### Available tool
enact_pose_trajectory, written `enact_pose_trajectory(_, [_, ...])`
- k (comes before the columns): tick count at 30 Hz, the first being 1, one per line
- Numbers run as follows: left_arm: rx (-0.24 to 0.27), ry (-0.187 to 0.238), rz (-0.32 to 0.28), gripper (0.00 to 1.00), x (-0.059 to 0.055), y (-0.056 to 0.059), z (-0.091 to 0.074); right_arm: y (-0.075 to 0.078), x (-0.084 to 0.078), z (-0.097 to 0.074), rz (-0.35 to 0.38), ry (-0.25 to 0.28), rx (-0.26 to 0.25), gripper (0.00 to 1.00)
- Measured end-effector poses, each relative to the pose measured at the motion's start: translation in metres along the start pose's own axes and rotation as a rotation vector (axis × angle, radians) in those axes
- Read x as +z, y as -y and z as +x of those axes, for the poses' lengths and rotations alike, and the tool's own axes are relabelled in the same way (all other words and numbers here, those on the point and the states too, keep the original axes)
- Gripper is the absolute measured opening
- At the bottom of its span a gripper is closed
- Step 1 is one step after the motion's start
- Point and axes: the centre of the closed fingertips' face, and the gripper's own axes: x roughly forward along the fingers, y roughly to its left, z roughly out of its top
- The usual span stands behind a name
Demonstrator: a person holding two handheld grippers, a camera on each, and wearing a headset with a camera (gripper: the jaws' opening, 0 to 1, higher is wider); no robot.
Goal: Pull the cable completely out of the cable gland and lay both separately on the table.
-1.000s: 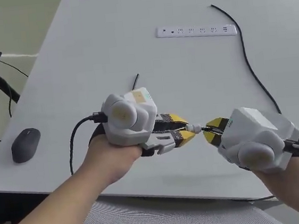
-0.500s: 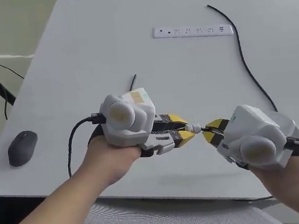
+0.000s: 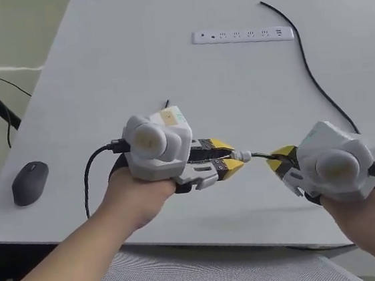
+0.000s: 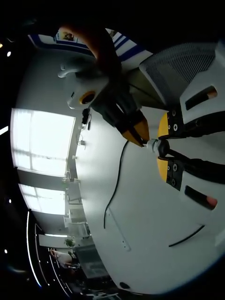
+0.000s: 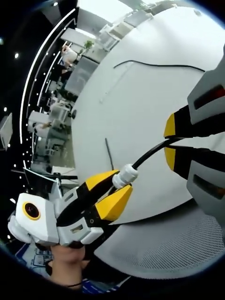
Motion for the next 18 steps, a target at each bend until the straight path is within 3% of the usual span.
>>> enact_pose_trajectory(7, [0.003, 0.003, 0.003, 0.15, 0.001, 0.000, 0.000, 0.009, -0.017, 0.002, 0.168, -0.013, -0.010, 0.00])
enact_pose_trajectory(14, [0.007, 0.000, 0.004, 0.15, -0.001, 0.000, 0.001, 0.023, -0.041, 0.004, 0.230, -0.040, -0.048, 0.00])
enact_pose_trajectory(18, [0.007, -0.002, 0.007, 0.15, -0.001, 0.001, 0.000, 0.027, -0.054, 0.005, 0.303, -0.050, -0.060, 0.00])
